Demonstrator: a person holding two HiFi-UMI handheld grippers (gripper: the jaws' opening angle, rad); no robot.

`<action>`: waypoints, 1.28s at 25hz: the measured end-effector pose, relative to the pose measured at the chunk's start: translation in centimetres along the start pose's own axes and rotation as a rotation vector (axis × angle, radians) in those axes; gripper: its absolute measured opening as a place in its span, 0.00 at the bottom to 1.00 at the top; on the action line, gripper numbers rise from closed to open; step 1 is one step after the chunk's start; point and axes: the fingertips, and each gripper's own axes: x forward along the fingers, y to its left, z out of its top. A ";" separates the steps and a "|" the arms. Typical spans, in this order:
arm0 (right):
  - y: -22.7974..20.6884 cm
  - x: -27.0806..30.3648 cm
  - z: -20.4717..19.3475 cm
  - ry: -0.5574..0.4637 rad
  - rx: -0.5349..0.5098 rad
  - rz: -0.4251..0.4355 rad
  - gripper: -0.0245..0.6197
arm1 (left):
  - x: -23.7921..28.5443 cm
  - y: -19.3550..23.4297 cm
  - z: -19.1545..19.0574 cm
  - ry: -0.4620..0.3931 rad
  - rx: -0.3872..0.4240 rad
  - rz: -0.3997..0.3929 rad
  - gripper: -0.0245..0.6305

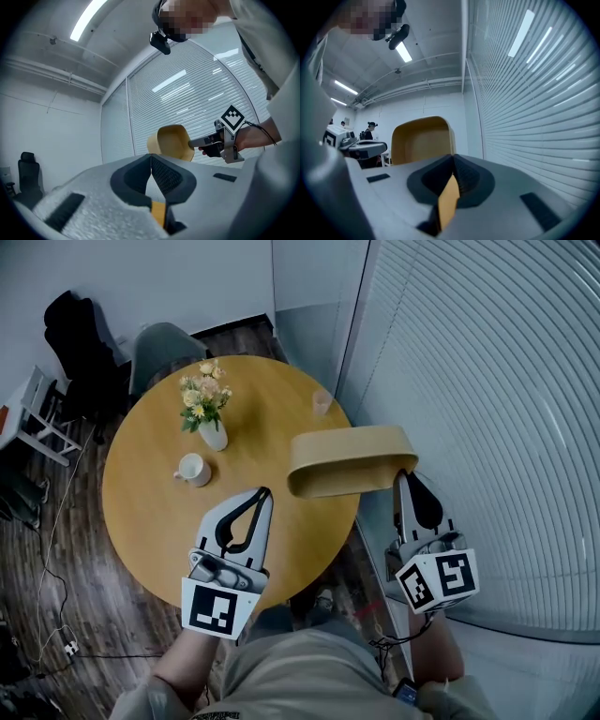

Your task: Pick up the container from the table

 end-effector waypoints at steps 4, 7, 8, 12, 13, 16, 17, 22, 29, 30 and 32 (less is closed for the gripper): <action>0.7 -1.6 -0.8 0.007 -0.001 -0.002 0.09 | -0.7 -0.8 -0.6 0.021 -0.011 -0.011 0.07; 1.2 -2.1 -2.2 0.033 0.011 0.003 0.09 | -1.0 -1.0 -1.2 0.037 -0.027 -0.012 0.07; 1.4 -2.2 -2.6 0.040 0.013 0.006 0.09 | -1.1 -1.1 -1.4 0.040 -0.030 -0.014 0.07; 2.0 -2.2 -2.9 0.040 0.007 0.021 0.09 | -1.3 -1.8 -1.9 0.059 -0.019 -0.029 0.07; 2.1 -2.2 -2.9 0.038 0.004 0.023 0.09 | -1.3 -1.9 -2.0 0.065 -0.023 -0.030 0.07; 2.1 -2.2 -2.7 0.036 -0.010 0.026 0.09 | -1.4 -2.0 -2.2 0.074 -0.044 -0.027 0.07; 2.0 -2.2 -2.7 0.035 -0.014 0.025 0.09 | -1.4 -2.0 -2.1 0.074 -0.043 -0.028 0.07; 1.3 -2.5 -2.7 0.039 -0.017 0.013 0.09 | -1.5 -1.9 -2.0 0.070 -0.044 -0.023 0.07; 0.8 -3.1 -2.8 0.036 -0.007 0.000 0.09 | -1.8 -2.0 -2.1 0.080 -0.045 -0.018 0.07; 0.7 -3.1 -2.8 0.036 -0.008 -0.001 0.09 | -1.7 -2.0 -2.1 0.081 -0.045 -0.018 0.07; 0.7 -3.1 -2.9 0.038 -0.008 -0.003 0.09 | -1.7 -1.8 -2.2 0.082 -0.042 -0.017 0.07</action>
